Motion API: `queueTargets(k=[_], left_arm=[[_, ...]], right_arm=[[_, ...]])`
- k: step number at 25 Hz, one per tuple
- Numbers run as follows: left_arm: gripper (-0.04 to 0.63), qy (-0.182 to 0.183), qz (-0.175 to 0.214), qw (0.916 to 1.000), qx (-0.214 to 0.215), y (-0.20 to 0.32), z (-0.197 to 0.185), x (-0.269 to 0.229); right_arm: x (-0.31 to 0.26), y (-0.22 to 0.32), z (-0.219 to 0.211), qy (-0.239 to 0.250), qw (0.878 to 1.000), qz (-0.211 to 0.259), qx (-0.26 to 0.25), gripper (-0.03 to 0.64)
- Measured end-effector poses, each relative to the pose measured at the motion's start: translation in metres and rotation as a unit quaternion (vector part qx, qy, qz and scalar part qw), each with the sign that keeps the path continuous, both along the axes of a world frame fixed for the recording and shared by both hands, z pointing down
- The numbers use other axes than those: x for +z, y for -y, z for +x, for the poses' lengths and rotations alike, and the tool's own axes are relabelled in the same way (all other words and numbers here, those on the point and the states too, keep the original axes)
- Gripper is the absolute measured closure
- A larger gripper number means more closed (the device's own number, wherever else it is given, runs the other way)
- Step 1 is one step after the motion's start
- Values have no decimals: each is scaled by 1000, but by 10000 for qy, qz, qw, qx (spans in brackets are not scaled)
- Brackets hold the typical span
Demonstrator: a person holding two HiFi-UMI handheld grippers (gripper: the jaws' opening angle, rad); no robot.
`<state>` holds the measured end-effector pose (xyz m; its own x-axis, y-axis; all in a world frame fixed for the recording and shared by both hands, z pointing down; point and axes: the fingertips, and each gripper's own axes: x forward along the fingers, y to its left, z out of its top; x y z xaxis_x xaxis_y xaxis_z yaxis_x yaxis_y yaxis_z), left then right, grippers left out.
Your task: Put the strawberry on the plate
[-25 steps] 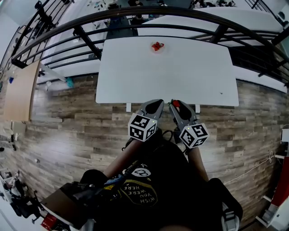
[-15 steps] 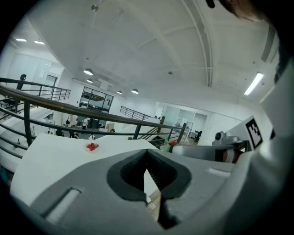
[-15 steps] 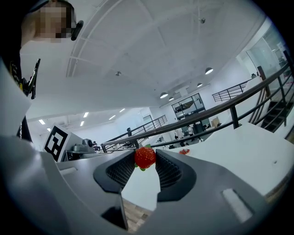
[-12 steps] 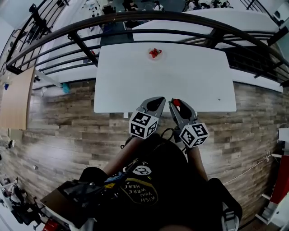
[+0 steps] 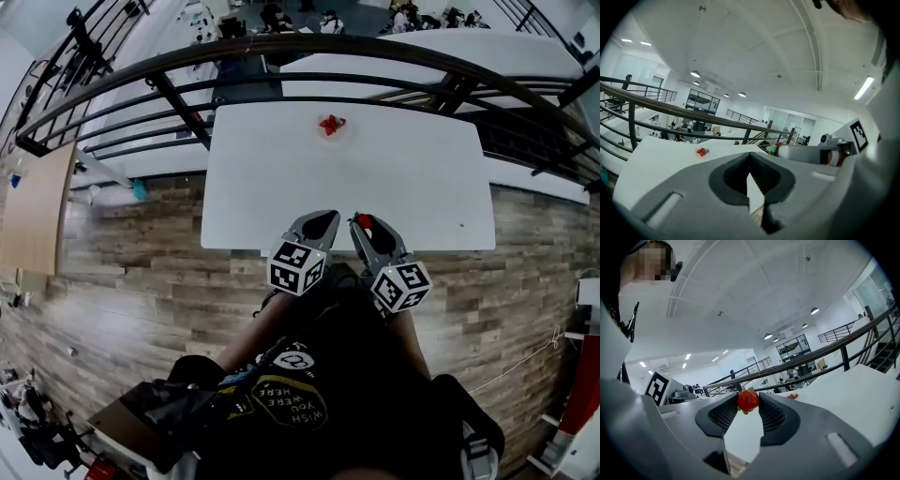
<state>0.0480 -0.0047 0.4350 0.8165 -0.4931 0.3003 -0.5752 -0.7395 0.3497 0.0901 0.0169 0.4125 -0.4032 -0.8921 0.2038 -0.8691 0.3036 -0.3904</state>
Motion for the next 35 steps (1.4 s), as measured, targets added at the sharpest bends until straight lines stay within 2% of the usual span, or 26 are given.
queueTargets(k=[9,20,28,35], left_arm=[[592,38,-41,9998,-200,30,25,1],[592,14,-45,9994,-355,55,96,4],[592,236,-222,9960,-833,77,80,20],[592,284,-228,9964,-768,107,74,22]], right_arm=[[-1,35,24,-98,9995,-73,-278,471],[5,62,92,-143,9982,-128,-568,472],[21,96,101,-63,9962,-242,-829,472],[23,124,96,-4,9970,-261,-732,471]])
